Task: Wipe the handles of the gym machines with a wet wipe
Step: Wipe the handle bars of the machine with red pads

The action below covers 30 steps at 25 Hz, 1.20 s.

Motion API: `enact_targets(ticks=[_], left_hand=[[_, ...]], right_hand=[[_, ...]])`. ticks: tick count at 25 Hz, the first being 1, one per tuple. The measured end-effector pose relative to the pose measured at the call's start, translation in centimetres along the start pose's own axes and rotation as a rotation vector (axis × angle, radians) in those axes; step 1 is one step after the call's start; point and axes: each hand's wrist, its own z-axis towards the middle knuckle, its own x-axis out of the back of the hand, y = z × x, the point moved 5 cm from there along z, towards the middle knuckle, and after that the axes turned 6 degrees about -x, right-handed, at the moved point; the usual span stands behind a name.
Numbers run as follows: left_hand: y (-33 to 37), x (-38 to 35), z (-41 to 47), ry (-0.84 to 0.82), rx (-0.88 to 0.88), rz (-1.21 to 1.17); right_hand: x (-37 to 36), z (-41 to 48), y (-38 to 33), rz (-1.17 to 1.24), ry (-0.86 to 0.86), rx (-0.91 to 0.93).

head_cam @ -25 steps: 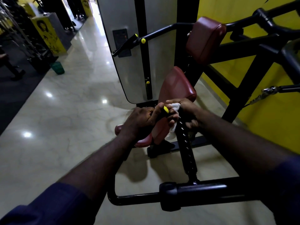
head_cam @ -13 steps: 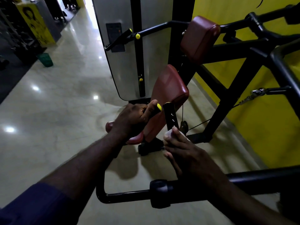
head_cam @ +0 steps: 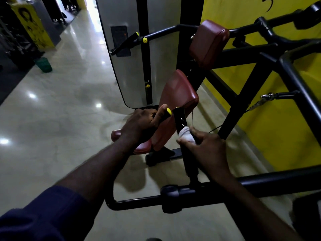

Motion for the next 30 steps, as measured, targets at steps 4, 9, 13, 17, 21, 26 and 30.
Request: enact_targets(ticks=[4,9,13,17,21,26,30], left_hand=[[0.0,0.0,-0.1,-0.006,0.022,0.020],[-0.1,0.0,-0.2,-0.004,0.038,0.055],[-0.3,-0.1,-0.1,-0.014,0.046,0.036],[-1.1,-0.6,0.3,-0.032,0.039,0.039],[-0.9,-0.4,0.2,-0.043,0.012,0.036],[-0.7,-0.3,0.1,-0.061,0.020,0.043],[-0.1,0.2,0.0,-0.041,-0.041,0.022]], right_hand=[[-2.5,2.6,0.1,0.190,-0.096,-0.139],[-3.4,-0.3,0.3,0.503,-0.610,-0.542],[-2.5,3.2,-1.8,0.626,-0.715,-0.586],[-1.9,2.8,1.8,1.038,-0.608,-0.746],[-2.1,2.1,1.6,0.804,-0.407,-0.511],[-0.8,1.5,1.0,0.306,0.046,-0.379],[-0.5,2.0,-0.7,-0.035,-0.078,-0.187]])
